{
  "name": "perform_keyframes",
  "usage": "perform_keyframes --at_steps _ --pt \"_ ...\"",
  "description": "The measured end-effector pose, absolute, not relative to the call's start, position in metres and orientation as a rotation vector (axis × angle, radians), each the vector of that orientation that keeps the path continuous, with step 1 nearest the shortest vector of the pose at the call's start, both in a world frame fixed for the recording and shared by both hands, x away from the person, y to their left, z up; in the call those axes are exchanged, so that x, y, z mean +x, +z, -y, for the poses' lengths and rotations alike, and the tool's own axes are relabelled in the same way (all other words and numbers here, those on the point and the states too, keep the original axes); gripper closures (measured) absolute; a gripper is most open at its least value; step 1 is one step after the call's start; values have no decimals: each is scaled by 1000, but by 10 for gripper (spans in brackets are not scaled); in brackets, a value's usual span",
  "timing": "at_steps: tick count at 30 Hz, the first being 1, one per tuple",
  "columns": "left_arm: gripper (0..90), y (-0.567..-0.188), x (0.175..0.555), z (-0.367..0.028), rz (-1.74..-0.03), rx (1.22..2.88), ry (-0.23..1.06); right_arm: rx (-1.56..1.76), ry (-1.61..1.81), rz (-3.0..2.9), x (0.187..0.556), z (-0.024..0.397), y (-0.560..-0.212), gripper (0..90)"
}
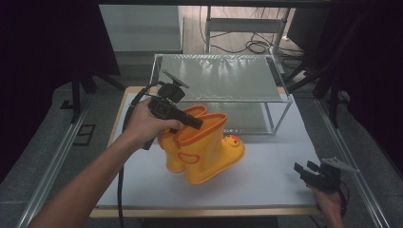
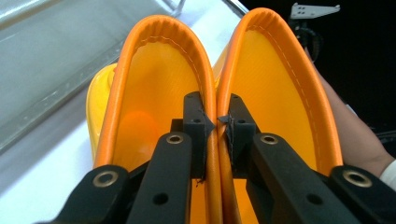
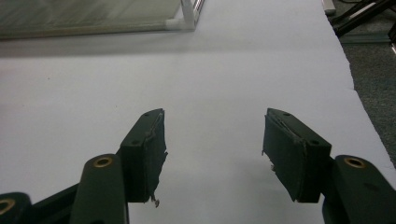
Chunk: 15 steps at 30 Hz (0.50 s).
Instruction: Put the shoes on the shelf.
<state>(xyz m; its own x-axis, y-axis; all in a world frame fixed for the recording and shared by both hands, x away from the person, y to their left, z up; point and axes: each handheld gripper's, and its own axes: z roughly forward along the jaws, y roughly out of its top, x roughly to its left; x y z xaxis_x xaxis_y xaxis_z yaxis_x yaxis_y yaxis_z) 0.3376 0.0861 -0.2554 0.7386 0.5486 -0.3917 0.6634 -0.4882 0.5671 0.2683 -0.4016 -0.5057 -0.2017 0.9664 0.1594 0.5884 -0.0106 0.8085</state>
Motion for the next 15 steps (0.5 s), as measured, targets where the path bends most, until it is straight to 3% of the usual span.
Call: perform_keyframes --at_steps 15 --pt "823 -227 345 -58 -851 2204 -204 1623 1106 -1808 268 405 -506 384"
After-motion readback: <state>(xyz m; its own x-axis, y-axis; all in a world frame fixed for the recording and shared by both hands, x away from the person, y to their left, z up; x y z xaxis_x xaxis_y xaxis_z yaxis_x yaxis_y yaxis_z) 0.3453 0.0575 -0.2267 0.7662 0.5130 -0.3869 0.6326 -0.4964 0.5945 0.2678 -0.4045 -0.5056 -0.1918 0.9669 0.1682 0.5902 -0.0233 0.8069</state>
